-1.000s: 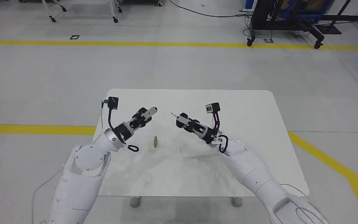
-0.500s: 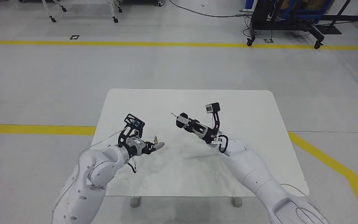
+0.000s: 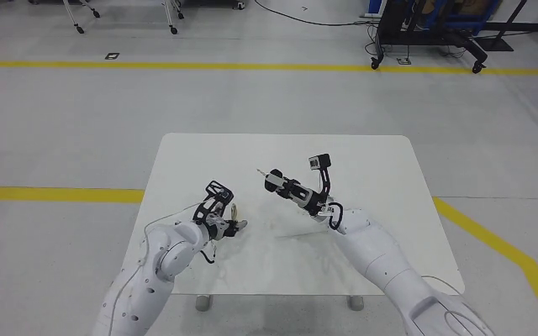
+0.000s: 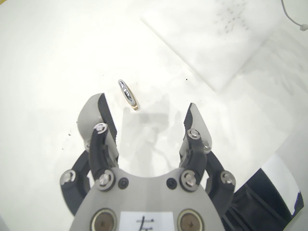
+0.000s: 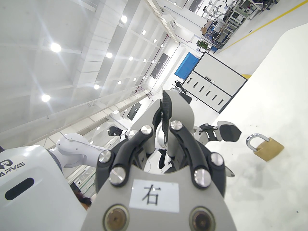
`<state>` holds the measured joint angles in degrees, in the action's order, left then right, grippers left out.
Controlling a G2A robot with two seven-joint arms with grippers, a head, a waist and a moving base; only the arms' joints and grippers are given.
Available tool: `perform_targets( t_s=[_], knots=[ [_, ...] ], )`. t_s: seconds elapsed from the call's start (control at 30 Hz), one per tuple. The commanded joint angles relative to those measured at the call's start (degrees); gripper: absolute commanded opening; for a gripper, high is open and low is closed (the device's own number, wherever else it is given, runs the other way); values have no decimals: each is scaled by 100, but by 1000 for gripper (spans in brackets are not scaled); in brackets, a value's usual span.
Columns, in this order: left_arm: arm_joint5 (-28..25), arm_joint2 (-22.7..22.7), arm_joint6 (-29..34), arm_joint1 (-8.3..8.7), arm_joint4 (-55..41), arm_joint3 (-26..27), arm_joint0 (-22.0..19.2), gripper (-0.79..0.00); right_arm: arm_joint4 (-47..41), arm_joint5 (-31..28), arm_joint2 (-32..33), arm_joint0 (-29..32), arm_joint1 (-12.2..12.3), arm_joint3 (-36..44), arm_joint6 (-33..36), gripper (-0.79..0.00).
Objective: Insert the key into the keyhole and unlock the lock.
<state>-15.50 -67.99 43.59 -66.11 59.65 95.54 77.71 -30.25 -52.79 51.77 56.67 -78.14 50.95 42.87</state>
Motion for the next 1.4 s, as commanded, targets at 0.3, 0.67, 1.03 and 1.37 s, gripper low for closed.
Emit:
perform_targets(
  t_s=[0.3,0.67,1.03,1.37],
  knots=[
    [489,97,-135,-60,-340,-119,-155,0,0,0,0,0,0,0,0,-785],
    [544,73,-243,-56,-269,-120,-137,0,0,0,0,0,0,0,0,-785],
    [659,356,-282,-74,395,-197,-209,-148,0,0,0,0,0,0,0,-785],
    [924,583,-257,-116,845,-309,-280,-345,0,0,0,0,0,0,0,-785]
  ],
)
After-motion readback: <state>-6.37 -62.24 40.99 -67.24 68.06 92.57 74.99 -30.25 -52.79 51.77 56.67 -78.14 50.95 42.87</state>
